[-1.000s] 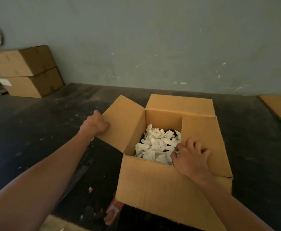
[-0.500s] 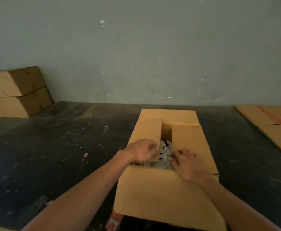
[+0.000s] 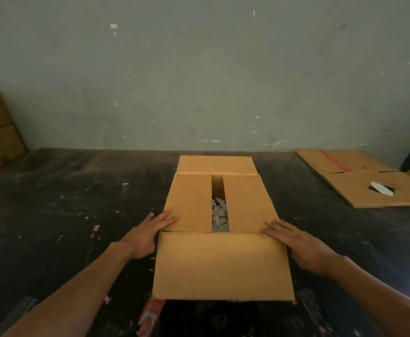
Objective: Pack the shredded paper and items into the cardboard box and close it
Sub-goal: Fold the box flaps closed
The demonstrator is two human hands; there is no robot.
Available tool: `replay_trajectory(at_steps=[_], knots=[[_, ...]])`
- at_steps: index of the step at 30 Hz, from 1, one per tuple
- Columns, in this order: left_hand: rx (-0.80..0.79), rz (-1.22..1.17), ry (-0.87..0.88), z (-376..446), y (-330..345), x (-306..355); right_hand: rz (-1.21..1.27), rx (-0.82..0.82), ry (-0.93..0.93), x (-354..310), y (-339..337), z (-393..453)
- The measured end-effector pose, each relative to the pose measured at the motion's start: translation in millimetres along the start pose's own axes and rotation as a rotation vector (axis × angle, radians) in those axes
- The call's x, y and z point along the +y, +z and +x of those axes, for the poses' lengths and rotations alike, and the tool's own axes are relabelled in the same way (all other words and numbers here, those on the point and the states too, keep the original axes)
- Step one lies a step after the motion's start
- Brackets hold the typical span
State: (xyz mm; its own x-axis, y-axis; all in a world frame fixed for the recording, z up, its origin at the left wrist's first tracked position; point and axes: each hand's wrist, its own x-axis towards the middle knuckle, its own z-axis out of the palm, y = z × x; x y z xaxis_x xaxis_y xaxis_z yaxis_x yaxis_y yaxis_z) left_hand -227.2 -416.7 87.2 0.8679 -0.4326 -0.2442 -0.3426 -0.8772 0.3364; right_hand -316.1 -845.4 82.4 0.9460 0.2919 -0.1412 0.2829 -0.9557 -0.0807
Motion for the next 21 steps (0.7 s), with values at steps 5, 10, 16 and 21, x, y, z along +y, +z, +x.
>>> replay_trajectory(at_steps=[5, 10, 16, 21], knots=[[0.002, -0.025, 0.038, 0, 1, -3, 0.093, -0.012, -0.026, 8, 0, -1], [-0.002, -0.181, 0.074, 0, -8, -15, 0.392, -0.080, 0.006, 10, -14, -3], [0.150, -0.664, -0.017, 2, -6, -3, 1.070, 0.190, 0.249, -8, -20, 11], [0.305, -0.798, -0.151, 22, -6, 6, 1.088, 0.320, 0.413, -1, -18, 40]])
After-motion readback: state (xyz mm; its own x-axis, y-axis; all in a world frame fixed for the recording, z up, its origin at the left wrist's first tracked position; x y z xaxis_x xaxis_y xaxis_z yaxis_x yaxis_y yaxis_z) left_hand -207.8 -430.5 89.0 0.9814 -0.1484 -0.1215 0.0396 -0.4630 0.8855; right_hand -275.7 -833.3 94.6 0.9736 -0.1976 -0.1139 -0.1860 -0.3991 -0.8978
